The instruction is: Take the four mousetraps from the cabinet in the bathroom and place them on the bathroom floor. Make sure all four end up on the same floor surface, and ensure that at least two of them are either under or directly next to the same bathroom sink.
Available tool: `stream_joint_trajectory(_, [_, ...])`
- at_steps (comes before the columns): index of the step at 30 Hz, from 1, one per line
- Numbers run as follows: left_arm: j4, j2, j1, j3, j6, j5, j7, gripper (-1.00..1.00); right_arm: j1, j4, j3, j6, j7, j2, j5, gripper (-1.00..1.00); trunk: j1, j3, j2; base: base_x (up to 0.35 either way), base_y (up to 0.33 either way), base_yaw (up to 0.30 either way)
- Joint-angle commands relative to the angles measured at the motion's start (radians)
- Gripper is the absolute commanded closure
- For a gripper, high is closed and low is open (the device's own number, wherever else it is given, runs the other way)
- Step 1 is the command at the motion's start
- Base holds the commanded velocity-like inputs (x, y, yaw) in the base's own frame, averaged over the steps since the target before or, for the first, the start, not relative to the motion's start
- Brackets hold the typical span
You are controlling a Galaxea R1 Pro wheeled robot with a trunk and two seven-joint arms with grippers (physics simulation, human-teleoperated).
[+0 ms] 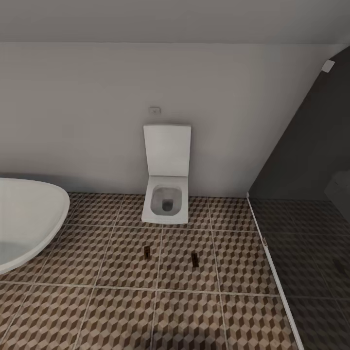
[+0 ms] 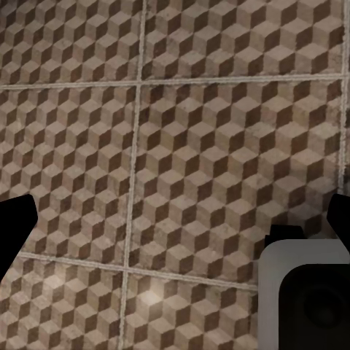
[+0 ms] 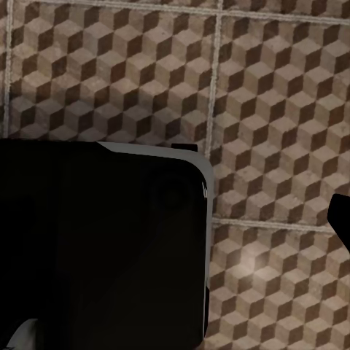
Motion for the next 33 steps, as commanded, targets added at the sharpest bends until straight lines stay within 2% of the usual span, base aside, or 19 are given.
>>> stream_joint_trajectory(1, [0.003,-0.001,-0.001,-0.009,-0.004,0.003,0.004,-1.0,-0.001,0.001,0.003,-0.003,0.004,0.0,-0.004,-1.0,0.0,-0.001,-0.002,0.0,0.0,0.0])
stream_joint_trajectory(33, [0.003,-0.001,-0.001,-0.009,-0.004,0.003,0.004,-1.0,-0.001,0.001,0.003,-0.003,0.004,0.0,-0.004,-1.0,0.0,-0.001,-0.002,0.0,0.0,0.0])
